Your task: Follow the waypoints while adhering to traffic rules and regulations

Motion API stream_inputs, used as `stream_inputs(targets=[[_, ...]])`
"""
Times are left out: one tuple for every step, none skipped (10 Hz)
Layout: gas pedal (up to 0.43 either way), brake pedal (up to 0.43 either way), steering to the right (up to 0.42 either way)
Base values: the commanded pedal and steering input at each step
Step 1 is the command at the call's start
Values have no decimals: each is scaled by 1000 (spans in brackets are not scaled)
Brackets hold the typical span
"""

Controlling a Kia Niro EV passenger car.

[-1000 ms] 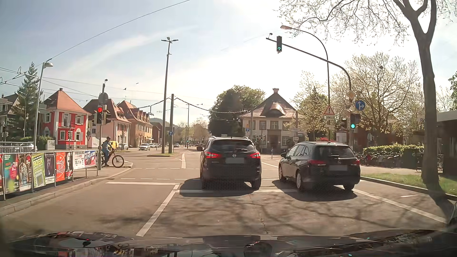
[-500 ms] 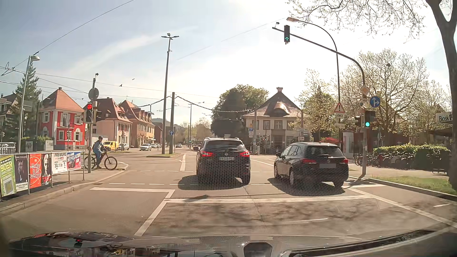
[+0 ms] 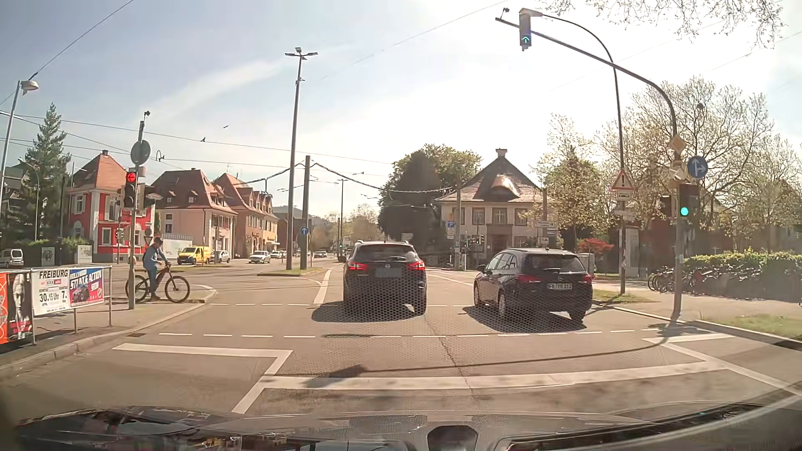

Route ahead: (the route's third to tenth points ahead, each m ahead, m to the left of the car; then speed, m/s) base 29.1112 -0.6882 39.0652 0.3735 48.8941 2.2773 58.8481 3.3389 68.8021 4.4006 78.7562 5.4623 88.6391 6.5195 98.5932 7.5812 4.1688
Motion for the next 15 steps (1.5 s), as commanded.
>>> stream_inputs(targets=[[209,0,-47],[209,0,-49],[197,0,-51],[197,0,-52],[197,0,-52],[197,0,-53],[197,0,-53],[197,0,-52],[197,0,-52],[197,0,-52],[197,0,-53],[197,0,-52],[197,0,-49],[197,0,-47],[197,0,-46]])
